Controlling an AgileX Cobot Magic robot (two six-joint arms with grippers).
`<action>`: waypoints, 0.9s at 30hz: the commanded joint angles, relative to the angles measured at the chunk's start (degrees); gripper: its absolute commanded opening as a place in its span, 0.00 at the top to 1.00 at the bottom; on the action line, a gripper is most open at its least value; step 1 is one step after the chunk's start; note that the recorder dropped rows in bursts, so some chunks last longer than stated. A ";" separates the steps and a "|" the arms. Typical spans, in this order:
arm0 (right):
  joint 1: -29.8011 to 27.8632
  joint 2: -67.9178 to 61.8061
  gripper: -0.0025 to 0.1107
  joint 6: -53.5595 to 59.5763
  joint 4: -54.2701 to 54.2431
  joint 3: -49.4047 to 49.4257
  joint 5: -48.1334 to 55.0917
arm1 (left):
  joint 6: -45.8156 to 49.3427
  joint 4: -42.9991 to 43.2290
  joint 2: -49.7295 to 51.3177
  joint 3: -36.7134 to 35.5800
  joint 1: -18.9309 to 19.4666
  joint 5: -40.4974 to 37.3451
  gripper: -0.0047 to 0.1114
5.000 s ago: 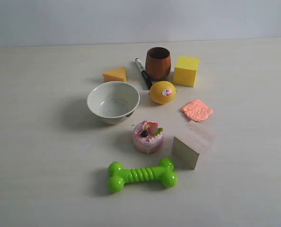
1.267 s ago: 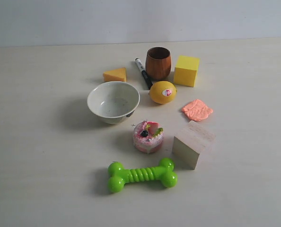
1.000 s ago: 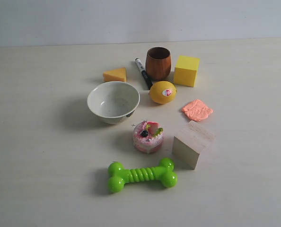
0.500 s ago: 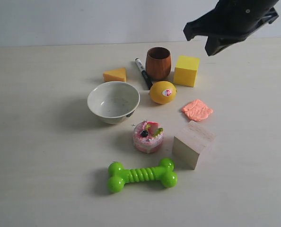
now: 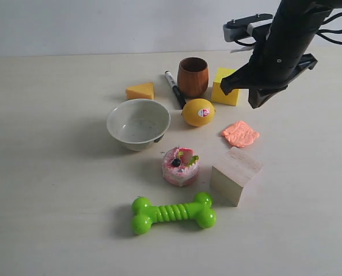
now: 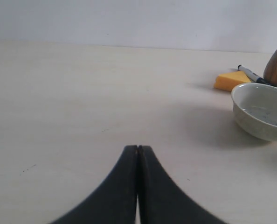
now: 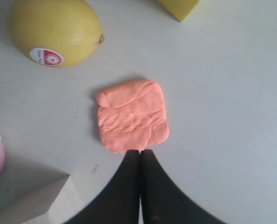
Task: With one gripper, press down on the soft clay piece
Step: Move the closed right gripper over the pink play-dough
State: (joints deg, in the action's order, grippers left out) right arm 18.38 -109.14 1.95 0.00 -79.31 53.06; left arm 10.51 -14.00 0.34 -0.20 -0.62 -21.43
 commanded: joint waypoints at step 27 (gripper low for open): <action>-2.35 -8.39 0.98 2.86 -9.13 -0.60 -3.41 | -0.05 -0.09 -0.34 0.20 0.21 0.54 0.96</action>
State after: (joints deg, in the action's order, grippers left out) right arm 16.24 -117.05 4.25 -8.95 -79.39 50.52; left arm 10.51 -14.00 0.34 -0.20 -0.62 -21.43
